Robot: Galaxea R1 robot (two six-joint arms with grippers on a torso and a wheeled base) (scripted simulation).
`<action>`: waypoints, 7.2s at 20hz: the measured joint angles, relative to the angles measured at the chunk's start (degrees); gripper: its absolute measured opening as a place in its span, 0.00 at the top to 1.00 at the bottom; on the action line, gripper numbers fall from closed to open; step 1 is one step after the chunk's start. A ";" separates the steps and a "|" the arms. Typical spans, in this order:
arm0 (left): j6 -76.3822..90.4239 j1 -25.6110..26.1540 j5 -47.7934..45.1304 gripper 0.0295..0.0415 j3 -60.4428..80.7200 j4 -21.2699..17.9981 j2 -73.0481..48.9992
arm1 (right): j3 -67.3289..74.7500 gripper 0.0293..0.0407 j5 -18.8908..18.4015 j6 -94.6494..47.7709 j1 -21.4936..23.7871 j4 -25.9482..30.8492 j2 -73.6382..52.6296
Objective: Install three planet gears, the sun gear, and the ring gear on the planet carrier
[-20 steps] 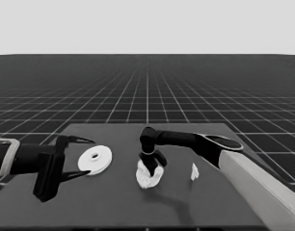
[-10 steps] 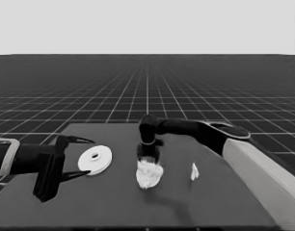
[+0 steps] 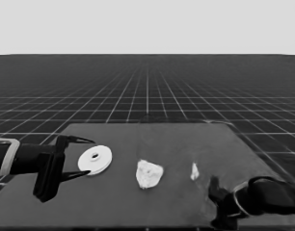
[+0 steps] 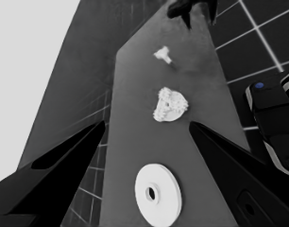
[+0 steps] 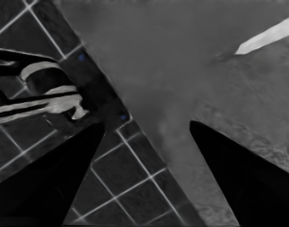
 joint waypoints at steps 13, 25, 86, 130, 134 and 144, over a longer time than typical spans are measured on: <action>-58.08 14.49 45.56 0.25 -75.76 -12.84 40.25 | 10.02 0.19 2.54 -7.50 -2.45 -3.74 -11.24; -52.66 24.64 38.10 0.25 -91.91 -9.83 47.41 | 10.03 0.19 2.54 -7.50 -2.45 -3.74 -11.25; -87.42 23.95 47.92 0.51 -76.72 -4.15 76.50 | 10.03 0.19 2.54 -7.50 -2.45 -3.74 -11.25; -66.77 24.22 47.91 0.26 -76.73 -4.17 76.48 | 10.03 0.19 2.54 -7.50 -2.45 -3.74 -11.25; -66.70 24.23 47.91 0.25 -76.74 -4.18 76.46 | 10.03 0.19 2.54 -7.50 -2.45 -3.74 -11.25; -98.11 18.02 49.45 0.25 -73.75 -9.40 75.78 | 10.03 0.19 2.54 -7.50 -2.45 -3.74 -11.25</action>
